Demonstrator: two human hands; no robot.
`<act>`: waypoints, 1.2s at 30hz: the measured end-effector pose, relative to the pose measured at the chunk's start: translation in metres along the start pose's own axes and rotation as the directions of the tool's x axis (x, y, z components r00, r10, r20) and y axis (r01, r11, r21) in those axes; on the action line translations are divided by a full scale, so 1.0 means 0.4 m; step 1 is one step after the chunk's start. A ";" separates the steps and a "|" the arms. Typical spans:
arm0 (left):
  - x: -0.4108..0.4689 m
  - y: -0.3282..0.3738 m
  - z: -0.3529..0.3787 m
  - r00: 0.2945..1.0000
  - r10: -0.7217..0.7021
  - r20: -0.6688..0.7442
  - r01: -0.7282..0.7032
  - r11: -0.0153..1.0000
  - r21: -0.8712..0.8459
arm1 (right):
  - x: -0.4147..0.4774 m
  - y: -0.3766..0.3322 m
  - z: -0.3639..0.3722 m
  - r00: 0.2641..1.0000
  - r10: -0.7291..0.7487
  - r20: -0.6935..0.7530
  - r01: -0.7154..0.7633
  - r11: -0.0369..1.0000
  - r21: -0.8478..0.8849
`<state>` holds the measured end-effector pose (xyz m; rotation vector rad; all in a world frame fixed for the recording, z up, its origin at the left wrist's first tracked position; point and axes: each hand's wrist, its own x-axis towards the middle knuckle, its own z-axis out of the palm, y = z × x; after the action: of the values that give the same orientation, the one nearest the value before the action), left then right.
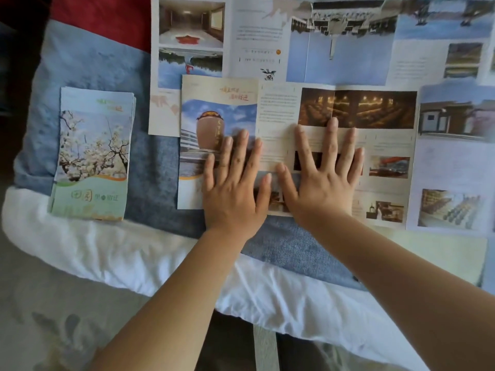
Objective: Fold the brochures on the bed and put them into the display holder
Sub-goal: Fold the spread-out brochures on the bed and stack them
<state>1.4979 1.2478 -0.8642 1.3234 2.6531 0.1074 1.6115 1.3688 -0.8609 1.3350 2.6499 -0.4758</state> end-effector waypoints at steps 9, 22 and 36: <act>-0.011 -0.094 -0.012 0.998 0.062 0.004 -0.062 0.998 0.031 | 0.011 0.164 -0.081 0.994 -0.108 0.000 0.107 0.984 -0.144; -0.054 -0.320 -0.090 0.968 -0.248 0.045 0.248 0.969 0.008 | 0.018 0.049 -0.006 0.987 -0.156 -0.038 0.151 0.983 -0.105; -0.006 -0.226 -0.169 0.922 -0.366 0.128 0.388 0.856 -0.342 | 0.024 0.035 0.011 0.984 -0.158 -0.085 0.143 0.977 -0.161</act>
<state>1.4158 1.1924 -0.8101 0.6676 2.6170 0.4697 1.6167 1.3824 -0.8706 1.1471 2.8143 -0.2214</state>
